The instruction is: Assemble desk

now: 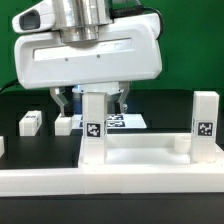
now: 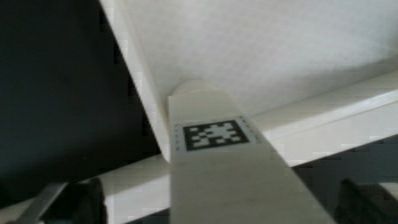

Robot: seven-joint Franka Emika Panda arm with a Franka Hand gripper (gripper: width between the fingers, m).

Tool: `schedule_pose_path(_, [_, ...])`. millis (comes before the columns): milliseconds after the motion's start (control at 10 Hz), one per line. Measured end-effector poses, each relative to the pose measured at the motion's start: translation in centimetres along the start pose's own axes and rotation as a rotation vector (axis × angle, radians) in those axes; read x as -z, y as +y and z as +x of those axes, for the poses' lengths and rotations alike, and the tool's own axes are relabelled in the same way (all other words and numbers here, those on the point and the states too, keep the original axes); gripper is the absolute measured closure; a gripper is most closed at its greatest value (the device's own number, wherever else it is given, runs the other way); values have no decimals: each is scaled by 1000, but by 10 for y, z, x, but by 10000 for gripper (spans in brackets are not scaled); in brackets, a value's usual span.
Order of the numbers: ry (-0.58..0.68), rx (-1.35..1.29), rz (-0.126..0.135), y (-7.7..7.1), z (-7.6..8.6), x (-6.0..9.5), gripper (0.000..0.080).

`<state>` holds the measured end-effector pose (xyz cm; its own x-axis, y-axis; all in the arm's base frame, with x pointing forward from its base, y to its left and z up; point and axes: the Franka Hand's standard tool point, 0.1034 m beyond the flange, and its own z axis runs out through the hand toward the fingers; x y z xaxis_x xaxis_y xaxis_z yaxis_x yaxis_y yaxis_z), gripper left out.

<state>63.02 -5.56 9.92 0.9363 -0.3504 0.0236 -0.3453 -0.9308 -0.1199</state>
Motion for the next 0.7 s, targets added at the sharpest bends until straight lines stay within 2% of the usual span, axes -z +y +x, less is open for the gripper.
schedule_pose_path(100, [0, -3, 0, 0, 0, 0, 151])
schedule_pose_path(300, [0, -21, 0, 0, 0, 0, 425])
schedule_pose_path(400, [0, -153, -1, 1, 0, 0, 509])
schedule_pose_path(700, [0, -393, -1, 1, 0, 0, 509])
